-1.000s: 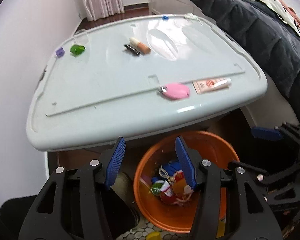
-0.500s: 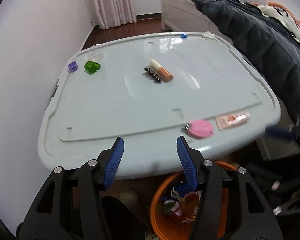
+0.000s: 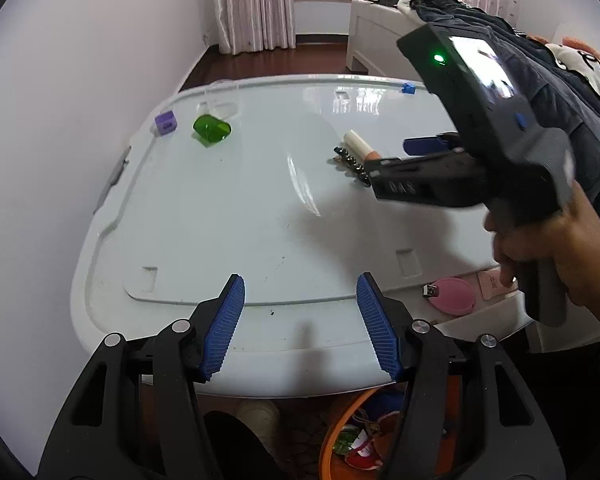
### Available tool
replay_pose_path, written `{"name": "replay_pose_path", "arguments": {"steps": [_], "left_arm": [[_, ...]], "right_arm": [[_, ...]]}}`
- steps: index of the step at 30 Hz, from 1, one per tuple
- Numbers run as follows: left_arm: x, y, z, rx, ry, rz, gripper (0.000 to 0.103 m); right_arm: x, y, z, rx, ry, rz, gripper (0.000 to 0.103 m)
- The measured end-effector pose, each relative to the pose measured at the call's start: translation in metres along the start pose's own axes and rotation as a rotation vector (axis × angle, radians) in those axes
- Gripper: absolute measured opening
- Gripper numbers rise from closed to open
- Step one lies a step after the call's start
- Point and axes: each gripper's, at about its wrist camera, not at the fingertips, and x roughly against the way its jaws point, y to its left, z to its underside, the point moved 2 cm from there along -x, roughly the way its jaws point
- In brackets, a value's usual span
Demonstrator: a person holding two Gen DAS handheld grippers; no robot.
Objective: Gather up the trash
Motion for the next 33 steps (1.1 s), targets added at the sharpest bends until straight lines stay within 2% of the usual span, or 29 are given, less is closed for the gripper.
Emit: {"name": "replay_pose_path", "arguments": {"steps": [1,3,5,6,7,10,18,21,22,24,27,29,33], "left_arm": [[0.0,0.001,0.0,0.008,0.001,0.007,0.058],[0.0,0.003,-0.001,0.015,-0.003,0.018,0.058],[0.0,0.003,-0.003,0.015,-0.008,0.023,0.058],[0.0,0.003,-0.002,0.015,-0.007,0.023,0.058],[-0.001,0.002,-0.002,0.016,-0.004,0.024,0.058],[0.0,0.002,0.0,0.017,-0.003,0.017,0.058],[0.002,0.005,-0.002,0.025,-0.003,0.03,0.058],[0.008,0.013,-0.018,0.066,-0.017,0.047,0.06],[0.009,0.022,-0.029,0.092,-0.031,0.025,0.068],[0.003,0.038,-0.054,0.127,-0.069,-0.017,0.075],[-0.023,0.063,-0.088,0.187,-0.072,-0.051,0.075],[-0.061,0.084,-0.112,0.245,-0.023,-0.081,0.075],[-0.102,0.103,-0.128,0.29,0.023,-0.107,0.075]], "right_arm": [[-0.005,-0.001,-0.002,-0.006,0.012,-0.001,0.043],[-0.011,-0.001,-0.009,-0.013,0.018,-0.009,0.042],[-0.015,0.003,-0.016,0.011,0.028,0.003,0.028],[-0.016,0.005,-0.017,0.023,0.032,0.01,0.025],[-0.018,0.008,-0.019,0.038,0.04,0.021,0.017],[-0.017,0.013,-0.021,0.065,0.061,0.062,0.016],[0.047,-0.009,0.014,-0.046,-0.025,-0.042,0.014],[0.08,-0.019,0.028,-0.065,-0.073,-0.069,0.01],[0.091,-0.023,0.032,-0.066,-0.091,-0.074,0.0],[0.114,-0.028,0.038,-0.067,-0.134,-0.082,0.0],[0.129,-0.035,0.039,-0.082,-0.164,-0.106,0.0],[0.12,-0.041,0.038,-0.094,-0.153,-0.107,0.0],[0.088,-0.058,0.042,-0.127,-0.116,-0.122,0.0]]}}
